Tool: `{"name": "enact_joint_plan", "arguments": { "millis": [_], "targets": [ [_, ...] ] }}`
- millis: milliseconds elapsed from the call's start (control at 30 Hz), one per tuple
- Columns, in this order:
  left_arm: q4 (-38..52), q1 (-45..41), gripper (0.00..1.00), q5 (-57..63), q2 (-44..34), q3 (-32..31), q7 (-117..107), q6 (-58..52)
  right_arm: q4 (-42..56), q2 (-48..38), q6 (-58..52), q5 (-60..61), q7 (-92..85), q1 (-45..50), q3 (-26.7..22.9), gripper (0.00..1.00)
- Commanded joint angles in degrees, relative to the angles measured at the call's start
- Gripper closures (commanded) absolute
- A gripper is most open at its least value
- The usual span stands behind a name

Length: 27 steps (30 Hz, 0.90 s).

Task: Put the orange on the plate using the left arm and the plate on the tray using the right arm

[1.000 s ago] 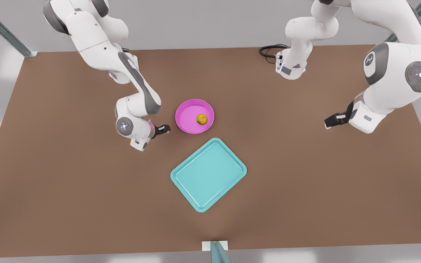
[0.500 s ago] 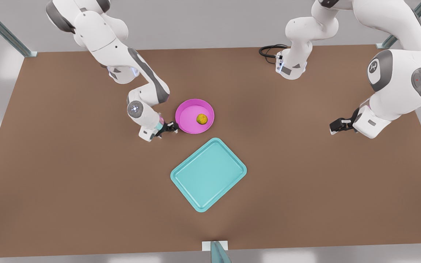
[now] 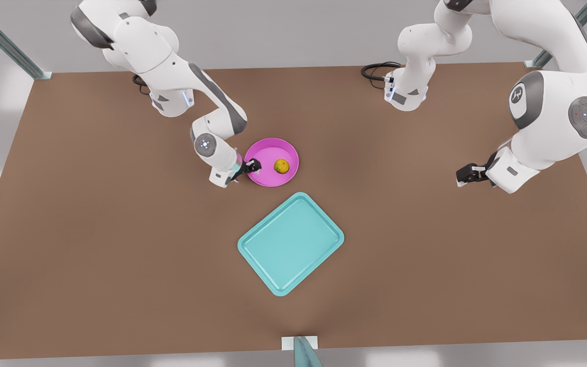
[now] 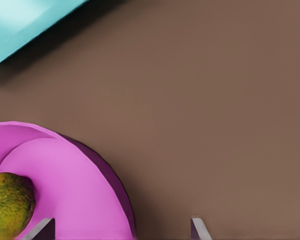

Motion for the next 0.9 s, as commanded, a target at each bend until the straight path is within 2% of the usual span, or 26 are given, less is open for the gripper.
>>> {"name": "enact_joint_plan", "arguments": {
  "millis": [0,333,367,400,433,500,567,733,867],
  "targets": [
    [0.03,0.01,0.00,0.04,-0.06,-0.02,2.79,0.01,-0.08,0.55,0.17,0.12,1.42,0.40,0.03,0.00],
    [0.03,-0.08,0.00,0.04,-0.15,-0.11,2.70,-0.25,0.36,3.19,0.08,0.04,1.42,1.54,0.03,0.00],
    [0.03,-0.08,0.00,0.04,-0.15,-0.11,2.70,-0.25,0.45,3.63,-0.01,0.04,1.42,1.54,0.03,0.08],
    [0.03,-0.08,0.00,0.04,-0.15,-0.11,2.70,-0.16,0.45,3.71,-0.01,0.04,1.42,1.63,0.03,0.29],
    [0.03,-0.08,0.00,0.04,-0.06,-0.11,2.79,-0.16,0.62,4.07,-0.01,0.04,1.42,1.63,0.03,0.33],
    [-0.06,-0.08,0.00,0.04,-0.06,-0.29,2.70,-0.25,0.62,4.42,-0.01,0.04,1.42,1.63,0.03,0.33],
    [-0.06,-0.17,0.00,0.04,-0.06,-0.29,2.70,-0.25,1.15,4.68,-0.10,0.04,1.51,1.63,0.03,0.48],
    [-0.06,-0.26,0.00,0.04,-0.06,-0.29,2.35,-0.16,2.55,4.51,-2.73,0.04,1.51,1.54,0.03,0.78],
    [0.03,-0.61,0.00,0.74,-0.24,-0.29,2.00,-0.25,3.26,3.54,-3.96,0.04,1.42,1.54,0.03,0.79]
  ]
}}
